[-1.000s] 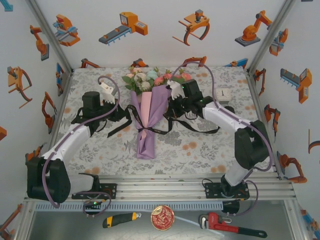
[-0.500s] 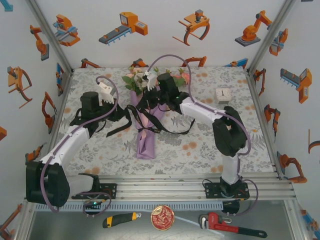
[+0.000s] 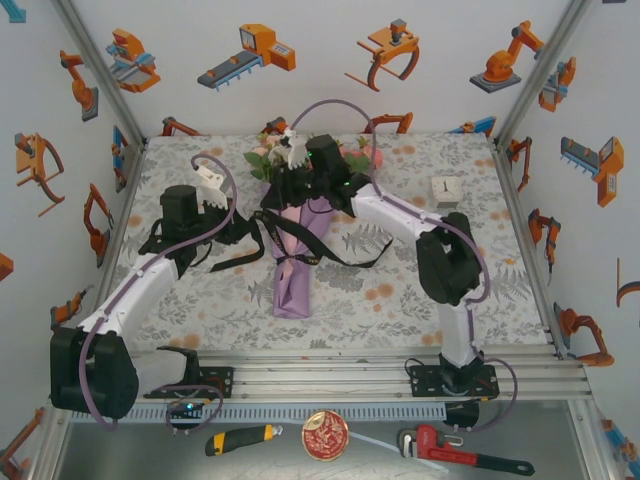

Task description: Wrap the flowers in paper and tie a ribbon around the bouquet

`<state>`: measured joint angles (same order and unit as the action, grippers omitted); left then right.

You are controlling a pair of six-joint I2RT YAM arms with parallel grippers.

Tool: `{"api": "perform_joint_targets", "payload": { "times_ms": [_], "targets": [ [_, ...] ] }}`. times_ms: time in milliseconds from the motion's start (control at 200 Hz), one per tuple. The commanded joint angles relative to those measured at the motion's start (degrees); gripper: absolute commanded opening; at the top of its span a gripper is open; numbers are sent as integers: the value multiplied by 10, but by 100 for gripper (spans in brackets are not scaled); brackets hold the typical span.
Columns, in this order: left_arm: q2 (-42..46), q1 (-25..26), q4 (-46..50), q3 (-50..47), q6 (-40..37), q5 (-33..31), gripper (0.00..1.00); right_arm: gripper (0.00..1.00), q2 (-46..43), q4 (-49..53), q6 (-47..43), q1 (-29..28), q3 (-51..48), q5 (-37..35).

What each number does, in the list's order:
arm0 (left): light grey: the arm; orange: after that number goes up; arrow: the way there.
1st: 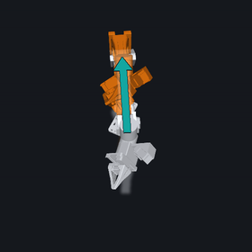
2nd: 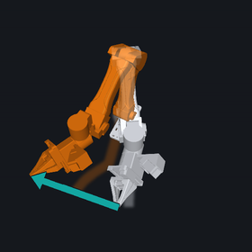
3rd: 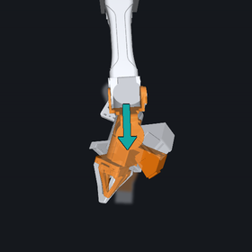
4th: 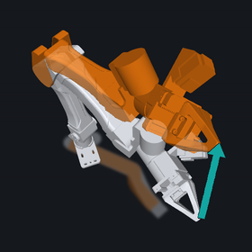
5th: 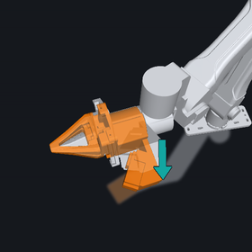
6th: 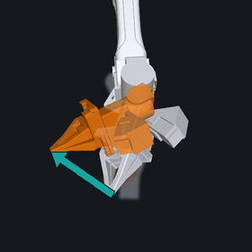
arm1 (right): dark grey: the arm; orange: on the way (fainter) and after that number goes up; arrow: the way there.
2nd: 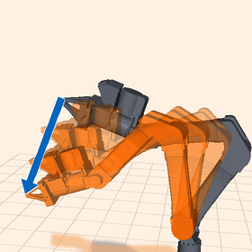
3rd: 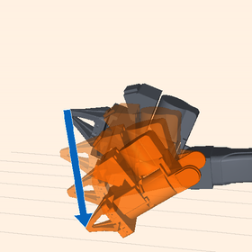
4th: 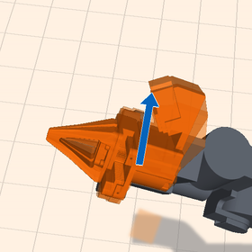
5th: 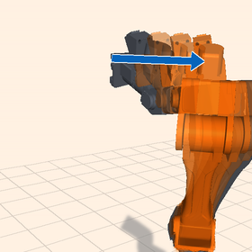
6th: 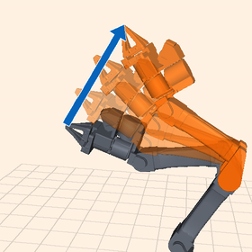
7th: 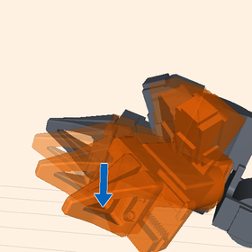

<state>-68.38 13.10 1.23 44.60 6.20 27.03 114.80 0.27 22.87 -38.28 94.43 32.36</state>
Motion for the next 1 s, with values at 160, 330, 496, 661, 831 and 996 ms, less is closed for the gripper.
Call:
{"api": "perform_joint_targets", "payload": {
  "times_ms": [160, 330, 496, 661, 831, 996],
  "targets": [
    [-20, 3, -18, 5, 11, 23, 0, 50, -95, -80, -73, 30, -124, 120],
    [-34, 6, -19, 14, 14, 29, 0, 53, -42, -115, -73, 23, -88, 146],
    [-41, 10, -17, 19, 15, 26, 0, 55, 21, -144, -42, 13, -30, 202],
    [-45, 12, -21, 23, 17, 20, 0, 53, 54, -163, -18, 3, -6, 228],
    [-50, 12, -16, 31, 11, 17, 0, 20, 59, -192, 2, 4, -8, 247],
    [-54, 11, 17, 59, 0, -24, 21, 0, 24, -197, 5, 13, -39, 222]
  ]
}}
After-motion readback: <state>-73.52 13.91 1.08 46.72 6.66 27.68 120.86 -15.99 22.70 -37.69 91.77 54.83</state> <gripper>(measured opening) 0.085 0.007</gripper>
